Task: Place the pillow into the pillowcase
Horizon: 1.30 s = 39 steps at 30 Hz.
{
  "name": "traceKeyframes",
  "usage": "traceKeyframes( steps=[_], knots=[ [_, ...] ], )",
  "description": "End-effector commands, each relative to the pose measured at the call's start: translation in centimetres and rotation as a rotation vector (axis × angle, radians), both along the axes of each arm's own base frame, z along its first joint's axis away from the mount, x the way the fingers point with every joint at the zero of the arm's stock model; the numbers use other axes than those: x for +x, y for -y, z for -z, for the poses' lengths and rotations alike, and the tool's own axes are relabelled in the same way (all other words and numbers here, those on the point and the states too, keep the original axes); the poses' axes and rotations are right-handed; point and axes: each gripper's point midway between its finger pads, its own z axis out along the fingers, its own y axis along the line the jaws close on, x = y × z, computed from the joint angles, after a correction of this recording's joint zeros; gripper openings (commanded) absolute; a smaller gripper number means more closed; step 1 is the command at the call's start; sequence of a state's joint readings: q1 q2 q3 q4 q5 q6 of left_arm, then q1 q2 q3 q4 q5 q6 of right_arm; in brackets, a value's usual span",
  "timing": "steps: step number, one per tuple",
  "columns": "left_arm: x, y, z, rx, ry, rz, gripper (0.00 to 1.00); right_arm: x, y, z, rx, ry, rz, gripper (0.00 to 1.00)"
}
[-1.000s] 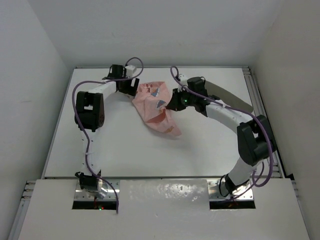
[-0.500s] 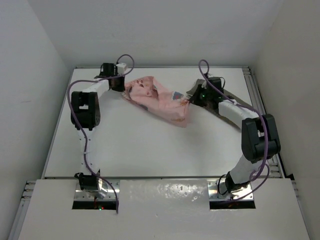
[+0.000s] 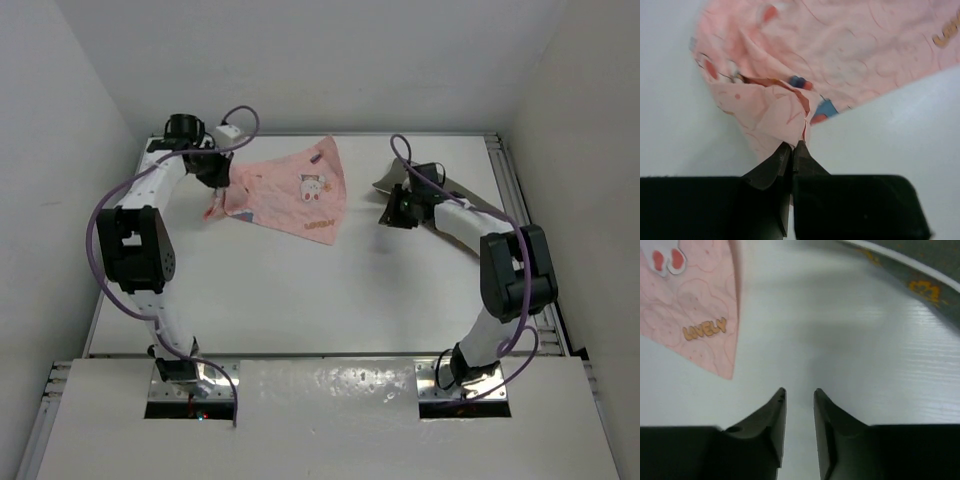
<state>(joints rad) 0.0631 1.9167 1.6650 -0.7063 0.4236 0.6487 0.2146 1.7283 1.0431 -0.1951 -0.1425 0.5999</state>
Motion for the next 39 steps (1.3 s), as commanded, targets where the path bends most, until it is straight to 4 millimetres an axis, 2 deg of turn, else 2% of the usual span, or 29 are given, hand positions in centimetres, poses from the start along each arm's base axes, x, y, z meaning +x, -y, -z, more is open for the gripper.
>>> traceKeyframes(
  steps=[1,2,3,4,5,6,7,10,13,15,16,18,19,21,22,24,25,26,27,29,31,32,33,34,35,38,39],
  knots=[
    [-4.4,0.8,2.3,-0.003,-0.157,0.095,0.00,2.9,-2.1,-3.6,-0.039,0.139,-0.133,0.54],
    [-4.5,0.5,2.1,0.009,-0.161,0.082,0.00,3.0,-2.9,-3.0,-0.039,0.124,-0.170,0.64],
    [-4.2,0.5,1.3,0.013,-0.143,0.077,0.00,3.8,-4.1,-3.9,-0.034,0.140,-0.203,0.70],
    [-4.2,0.7,0.8,0.007,-0.145,0.069,0.00,3.5,-5.8,-3.6,-0.041,0.138,-0.256,0.75],
    [-4.1,0.9,0.2,-0.001,-0.134,0.072,0.00,3.5,-6.8,-2.0,-0.049,0.103,-0.283,0.83],
    [-3.6,1.2,-1.2,-0.004,-0.103,0.075,0.00,4.1,-7.9,-2.4,-0.055,0.112,-0.303,0.85],
    [-3.8,1.5,-1.7,-0.013,-0.104,0.077,0.00,3.8,-9.5,-1.8,-0.060,0.104,-0.325,0.87],
    [-3.7,2.3,-3.4,-0.017,-0.073,0.089,0.00,5.0,-11.6,0.6,-0.068,0.087,-0.286,0.89],
    [-4.0,2.3,-3.9,-0.006,-0.073,0.085,0.00,6.0,-12.7,2.7,-0.091,0.068,-0.252,0.89],
    [-4.1,2.4,-4.1,-0.010,-0.076,0.081,0.00,6.7,-12.2,3.5,-0.183,0.074,-0.238,0.89],
    [-4.2,2.4,-4.1,-0.016,-0.080,0.078,0.00,6.3,-12.4,4.9,-0.261,0.067,-0.285,0.89],
    [-4.1,2.5,-4.8,-0.027,-0.071,0.071,0.00,6.1,-11.8,5.5,-0.394,0.060,-0.310,0.88],
    [-4.0,2.6,-5.2,-0.032,-0.062,0.069,0.00,5.2,-12.2,6.6,-0.451,0.048,-0.377,0.85],
    [-3.8,2.6,-5.8,-0.038,-0.051,0.058,0.00,3.7,-12.0,7.5,-0.502,0.024,-0.428,0.72],
    [-3.6,2.4,-6.2,-0.046,-0.044,0.042,0.00,3.0,-12.3,7.5,-0.504,0.027,-0.457,0.48],
    [-3.4,2.2,-6.9,-0.057,-0.034,0.012,0.00,1.6,-12.1,8.3,-0.479,0.014,-0.478,0.14],
    [-3.1,1.9,-7.2,-0.056,-0.027,-0.008,0.00,1.4,-11.8,8.2,-0.459,0.010,-0.463,0.00],
    [-2.8,1.4,-7.7,-0.042,-0.013,-0.038,0.00,1.5,-11.9,7.1,-0.432,0.029,-0.452,0.00],
    [-2.7,1.1,-8.1,-0.044,-0.010,-0.067,0.00,1.5,-11.5,6.9,-0.407,0.032,-0.446,0.00],
    [-2.6,0.2,-9.1,-0.022,0.015,-0.110,0.00,2.4,-12.2,3.8,-0.313,0.103,-0.422,0.00],
    [-2.8,-0.6,-10.3,-0.001,0.039,-0.146,0.00,2.8,-11.5,1.8,-0.255,0.141,-0.383,0.00],
    [-2.8,-0.9,-10.8,0.009,0.053,-0.156,0.00,3.4,-12.0,-1.3,-0.205,0.214,-0.373,0.00],
    [-2.9,-1.0,-11.5,0.016,0.068,-0.162,0.00,3.7,-10.9,-2.3,-0.194,0.235,-0.344,0.00],
    [-3.1,-1.2,-11.9,0.021,0.078,-0.167,0.00,3.7,-10.9,-3.6,-0.161,0.261,-0.340,0.00],
    [-3.4,-1.4,-13.1,0.029,0.105,-0.176,0.00,3.8,-10.7,-6.5,-0.124,0.324,-0.331,0.00],
    [-4.4,-1.6,-15.8,0.046,0.163,-0.182,0.00,3.7,-9.7,-10.9,-0.059,0.417,-0.297,0.00],
    [-5.0,-1.6,-16.3,0.058,0.167,-0.176,0.00,3.3,-9.1,-13.6,-0.041,0.483,-0.285,0.00]
  ],
)
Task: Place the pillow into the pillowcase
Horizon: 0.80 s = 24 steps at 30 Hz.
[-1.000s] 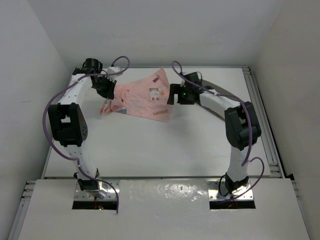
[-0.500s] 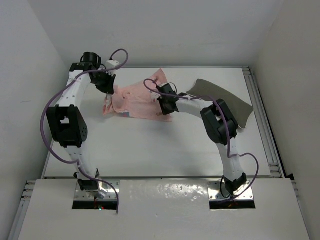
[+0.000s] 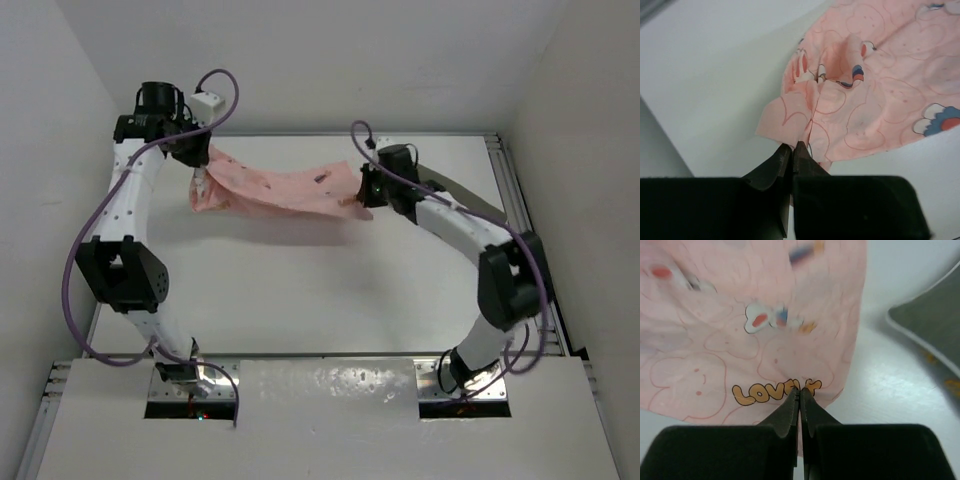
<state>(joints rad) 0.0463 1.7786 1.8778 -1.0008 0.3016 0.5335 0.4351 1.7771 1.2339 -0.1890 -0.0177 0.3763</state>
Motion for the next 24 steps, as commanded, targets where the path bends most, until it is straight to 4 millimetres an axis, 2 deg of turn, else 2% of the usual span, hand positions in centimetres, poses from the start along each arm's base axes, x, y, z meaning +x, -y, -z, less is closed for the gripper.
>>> traceKeyframes(
  steps=[1,2,3,5,6,7,8,9,13,14,17,18,19,20,21,23,24],
  knots=[
    [-1.9,-1.1,-7.7,0.047,0.180,-0.037,0.00,0.4,-0.9,-10.1,0.172,0.246,-0.023,0.00],
    [-2.3,-1.2,-8.2,0.058,0.188,-0.033,0.00,0.0,-0.3,-10.8,0.171,0.275,-0.012,0.00],
    [-3.0,-1.2,-8.5,0.063,0.187,-0.033,0.00,-0.8,0.2,-13.4,0.187,0.337,-0.014,0.00],
    [-4.4,-0.8,-9.7,0.055,0.208,-0.014,0.00,-1.8,0.8,-14.9,0.199,0.383,-0.009,0.00],
    [-5.3,-0.3,-9.7,0.044,0.195,0.001,0.00,-2.3,1.2,-16.1,0.206,0.418,-0.003,0.00],
    [-6.3,0.3,-10.6,0.026,0.213,0.034,0.00,-3.5,1.5,-17.8,0.224,0.459,-0.004,0.00],
    [-6.9,0.7,-10.9,0.013,0.215,0.052,0.00,-4.1,1.6,-18.5,0.231,0.478,-0.006,0.00],
    [-8.2,1.7,-11.6,-0.018,0.222,0.093,0.00,-5.0,1.9,-20.4,0.255,0.521,-0.006,0.00],
    [-10.7,2.8,-12.4,-0.033,0.232,0.183,0.00,-6.8,1.5,-23.0,0.286,0.571,-0.030,0.00],
    [-10.9,2.7,-12.0,-0.033,0.220,0.171,0.00,-7.3,1.6,-23.8,0.302,0.584,-0.031,0.00],
    [-10.1,1.4,-10.0,-0.035,0.190,0.042,0.15,-7.6,1.6,-24.6,0.349,0.585,-0.027,0.00],
    [-9.2,1.1,-10.0,-0.038,0.213,0.013,0.23,-7.4,1.7,-24.7,0.350,0.584,-0.023,0.00],
    [-8.7,0.3,-8.7,-0.027,0.191,-0.037,0.33,-7.2,1.9,-25.2,0.347,0.591,-0.017,0.00],
    [-7.7,0.0,-8.9,-0.048,0.217,-0.090,0.42,-6.5,2.1,-25.0,0.339,0.582,-0.007,0.00],
    [-7.2,-0.4,-7.7,-0.044,0.193,-0.121,0.55,-6.0,2.0,-24.8,0.332,0.572,-0.005,0.00],
    [-6.3,-0.7,-7.4,-0.050,0.197,-0.141,0.67,-5.2,2.0,-25.7,0.339,0.568,-0.019,0.00],
    [-5.8,-0.6,-6.7,-0.055,0.179,-0.140,0.76,-4.5,1.6,-24.7,0.333,0.537,-0.024,0.00]
  ],
)
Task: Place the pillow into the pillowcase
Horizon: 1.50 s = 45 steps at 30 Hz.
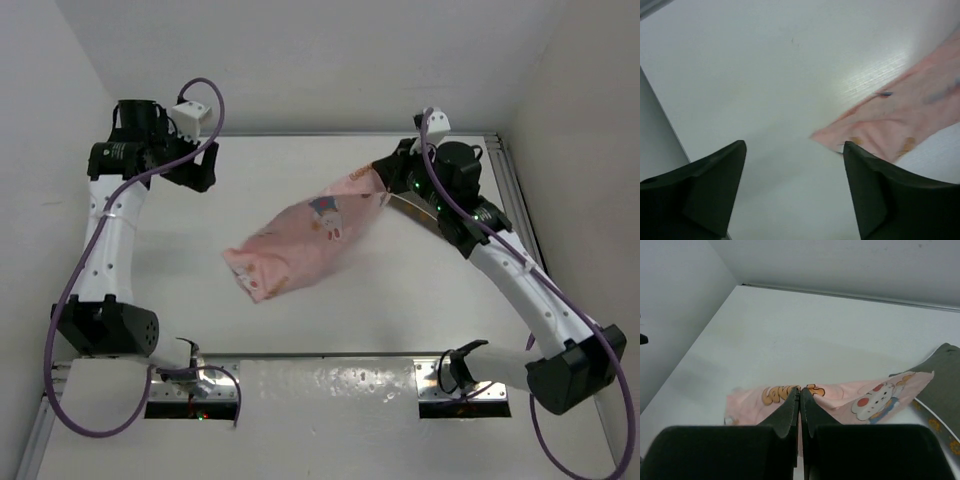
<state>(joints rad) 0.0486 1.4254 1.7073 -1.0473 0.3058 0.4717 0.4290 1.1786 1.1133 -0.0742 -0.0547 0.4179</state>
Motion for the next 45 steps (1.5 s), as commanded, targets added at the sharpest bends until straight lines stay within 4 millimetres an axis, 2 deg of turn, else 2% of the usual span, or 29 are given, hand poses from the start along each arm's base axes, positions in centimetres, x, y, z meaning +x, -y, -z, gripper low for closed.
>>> traceKeyframes(
  steps=[1,2,4,7,8,9,10,11,12,13,15,17,20,27,29,30,31,32,33,35,36,37,38,40,41,42,43,44,45],
  knots=[
    [2.9,-1.1,0.1,-0.030,0.047,-0.093,0.80,1.7,-0.9,-1.9,0.032,0.014,-0.030,0.00],
    [3.1,-0.7,0.5,-0.035,0.036,-0.080,0.83,1.8,-1.3,-1.5,0.032,0.002,-0.049,0.00],
    [3.1,0.7,2.8,-0.059,-0.031,-0.027,0.84,2.3,-1.7,1.1,0.026,-0.063,-0.055,0.00],
    [1.2,6.1,7.4,-0.086,-0.164,0.174,0.71,2.2,-1.3,3.7,0.020,-0.121,-0.039,0.00],
    [0.3,7.4,8.6,-0.091,-0.203,0.230,0.63,2.1,-1.1,4.1,0.021,-0.131,-0.034,0.00],
    [-0.9,8.8,10.8,-0.102,-0.261,0.291,0.60,2.0,-1.0,4.3,0.020,-0.135,-0.032,0.00],
    [-1.4,10.8,11.7,-0.087,-0.259,0.372,0.58,2.0,-0.7,5.0,0.015,-0.147,-0.025,0.00],
    [-1.9,11.7,12.8,-0.084,-0.268,0.409,0.58,1.9,-0.5,5.2,0.010,-0.150,-0.020,0.00],
    [-2.8,12.3,15.1,-0.070,-0.311,0.437,0.59,2.0,-0.4,5.3,0.009,-0.151,-0.017,0.00],
    [-3.4,13.7,16.0,-0.057,-0.318,0.474,0.60,2.0,-0.1,5.5,0.008,-0.159,-0.007,0.00],
    [-3.0,14.5,18.3,-0.035,-0.338,0.482,0.66,2.0,0.0,5.7,0.011,-0.164,-0.003,0.00],
    [-2.9,15.2,19.7,-0.035,-0.376,0.475,0.67,1.9,0.4,5.9,0.008,-0.167,0.005,0.00],
    [-2.7,15.1,23.1,-0.003,-0.488,0.447,0.67,1.6,0.5,6.0,0.009,-0.171,0.007,0.00],
    [-2.9,15.8,26.1,0.012,-0.575,0.450,0.68,1.1,0.8,6.7,0.013,-0.179,0.015,0.00],
    [-3.4,15.9,26.5,0.010,-0.610,0.457,0.64,1.0,0.9,6.8,0.010,-0.179,0.019,0.00],
    [-3.6,16.1,26.4,0.005,-0.617,0.466,0.56,1.0,1.0,6.8,0.009,-0.176,0.022,0.00],
    [-3.8,16.0,26.0,0.005,-0.638,0.472,0.30,0.9,1.2,6.7,0.003,-0.173,0.026,0.00],
    [-4.0,16.3,25.3,-0.012,-0.645,0.487,0.12,0.9,1.4,6.6,-0.001,-0.166,0.036,0.00],
    [-4.3,15.9,24.7,-0.019,-0.669,0.484,0.00,1.0,1.5,6.5,-0.010,-0.159,0.039,0.00],
    [-2.9,15.9,21.6,-0.047,-0.604,0.479,0.00,1.3,1.9,6.2,-0.008,-0.155,0.055,0.00],
    [-2.0,15.0,20.2,-0.054,-0.578,0.446,0.00,1.9,2.3,5.7,0.000,-0.158,0.059,0.00],
    [-1.0,14.4,18.1,-0.057,-0.518,0.419,0.00,2.2,2.5,5.4,0.007,-0.163,0.060,0.00],
    [1.3,13.6,15.3,-0.036,-0.421,0.378,0.00,2.7,3.0,5.0,0.007,-0.164,0.070,0.00],
    [4.0,10.9,10.8,-0.038,-0.292,0.271,0.00,4.5,4.5,3.1,0.005,-0.135,0.111,0.00],
    [5.7,9.8,7.2,-0.035,-0.186,0.230,0.00,5.3,5.1,1.1,0.017,-0.095,0.128,0.00],
    [6.9,7.9,5.2,-0.046,-0.127,0.165,0.00,6.3,6.3,0.5,0.021,-0.088,0.158,0.00],
    [7.3,7.0,2.7,-0.048,-0.057,0.135,0.00,6.8,6.8,-0.2,0.032,-0.077,0.170,0.00],
    [8.1,5.3,-0.2,-0.045,0.026,0.082,0.00,7.5,7.9,-2.2,0.045,-0.036,0.194,0.00],
    [8.9,4.7,-2.1,-0.044,0.102,0.055,0.00,7.8,8.2,-3.1,0.051,-0.014,0.199,0.00]
  ],
)
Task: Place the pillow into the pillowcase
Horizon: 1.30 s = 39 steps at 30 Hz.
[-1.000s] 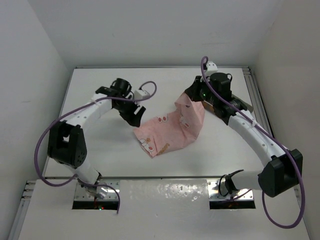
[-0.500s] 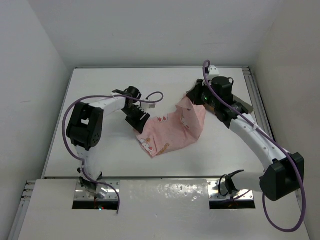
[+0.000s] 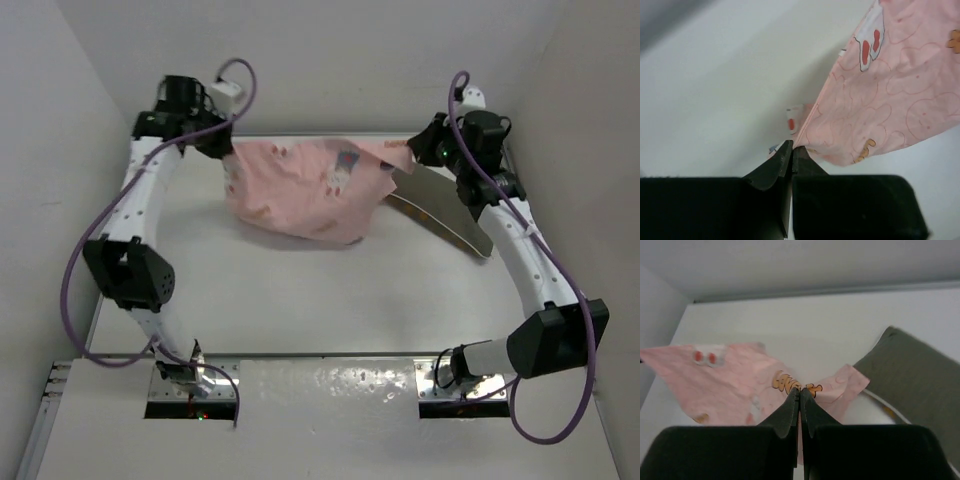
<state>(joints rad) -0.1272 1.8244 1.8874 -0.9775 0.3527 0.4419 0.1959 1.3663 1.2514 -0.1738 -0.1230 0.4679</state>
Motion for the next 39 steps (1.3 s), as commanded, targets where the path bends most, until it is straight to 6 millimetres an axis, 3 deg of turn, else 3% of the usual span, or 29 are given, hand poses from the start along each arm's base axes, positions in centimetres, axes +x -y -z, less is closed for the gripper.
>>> traceKeyframes(
  steps=[1,2,4,5,7,14,20,22,25,26,27,28,29,30,31,32,34,35,36,37,39],
  knots=[
    [0.2,-4.4,-12.1,-0.006,0.336,-0.168,0.00,1.7,1.5,-6.6,0.023,0.163,0.027,0.00],
    [0.1,-4.9,-13.9,-0.005,0.401,-0.185,0.00,2.0,1.7,-8.4,0.031,0.205,0.027,0.00],
    [0.1,-5.6,-17.7,0.002,0.535,-0.208,0.00,2.5,1.5,-9.2,0.037,0.227,0.018,0.00],
    [0.2,-5.7,-18.8,0.010,0.557,-0.208,0.00,2.6,1.6,-10.4,0.042,0.252,0.019,0.00],
    [0.1,-6.4,-20.6,0.034,0.577,-0.223,0.00,3.0,1.5,-10.7,0.051,0.256,0.014,0.00],
    [0.2,-8.6,-21.2,0.158,0.619,-0.268,0.00,3.7,1.0,-10.1,0.068,0.239,-0.006,0.00],
    [-1.2,-10.0,-23.0,0.239,0.653,-0.275,0.00,4.1,0.3,-9.8,0.100,0.236,-0.025,0.00],
    [-1.7,-10.6,-23.8,0.266,0.664,-0.290,0.00,4.5,-0.8,-9.2,0.140,0.213,-0.054,0.00],
    [-3.6,-11.5,-26.1,0.309,0.704,-0.305,0.00,5.4,-4.2,-9.1,0.226,0.213,-0.126,0.00],
    [-4.6,-11.6,-27.2,0.326,0.727,-0.297,0.00,5.2,-6.7,-9.3,0.256,0.211,-0.178,0.00],
    [-5.1,-11.4,-27.7,0.323,0.736,-0.281,0.00,6.0,-8.7,-7.4,0.263,0.164,-0.215,0.00],
    [-6.0,-10.8,-27.3,0.332,0.718,-0.222,0.00,5.4,-11.9,-8.3,0.280,0.168,-0.283,0.00],
    [-6.7,-10.1,-27.3,0.325,0.716,-0.169,0.00,5.4,-13.6,-8.0,0.285,0.152,-0.318,0.00],
    [-7.7,-7.8,-27.3,0.265,0.721,-0.046,0.00,5.3,-15.6,-7.7,0.286,0.141,-0.361,0.00],
    [-8.8,-6.3,-25.9,0.253,0.680,0.057,0.00,5.3,-18.8,-6.8,0.287,0.109,-0.423,0.00],
    [-9.6,-4.9,-25.3,0.225,0.666,0.127,0.00,5.2,-20.2,-6.4,0.303,0.082,-0.447,0.00],
    [-10.3,-1.0,-21.9,0.120,0.570,0.285,0.00,6.2,-22.4,-5.0,0.326,0.034,-0.494,0.04],
    [-10.7,0.1,-20.7,0.085,0.534,0.324,0.00,6.7,-22.4,-4.3,0.349,-0.012,-0.480,0.08],
    [-11.2,2.7,-17.7,0.014,0.443,0.412,0.00,7.3,-22.2,-3.6,0.362,-0.042,-0.466,0.17],
    [-11.2,4.2,-16.4,-0.027,0.409,0.441,0.00,8.8,-21.0,-2.3,0.375,-0.080,-0.428,0.39],
    [-12.3,8.3,-13.6,-0.089,0.325,0.542,0.00,10.1,-19.0,-0.7,0.418,-0.154,-0.365,0.59]
  ],
)
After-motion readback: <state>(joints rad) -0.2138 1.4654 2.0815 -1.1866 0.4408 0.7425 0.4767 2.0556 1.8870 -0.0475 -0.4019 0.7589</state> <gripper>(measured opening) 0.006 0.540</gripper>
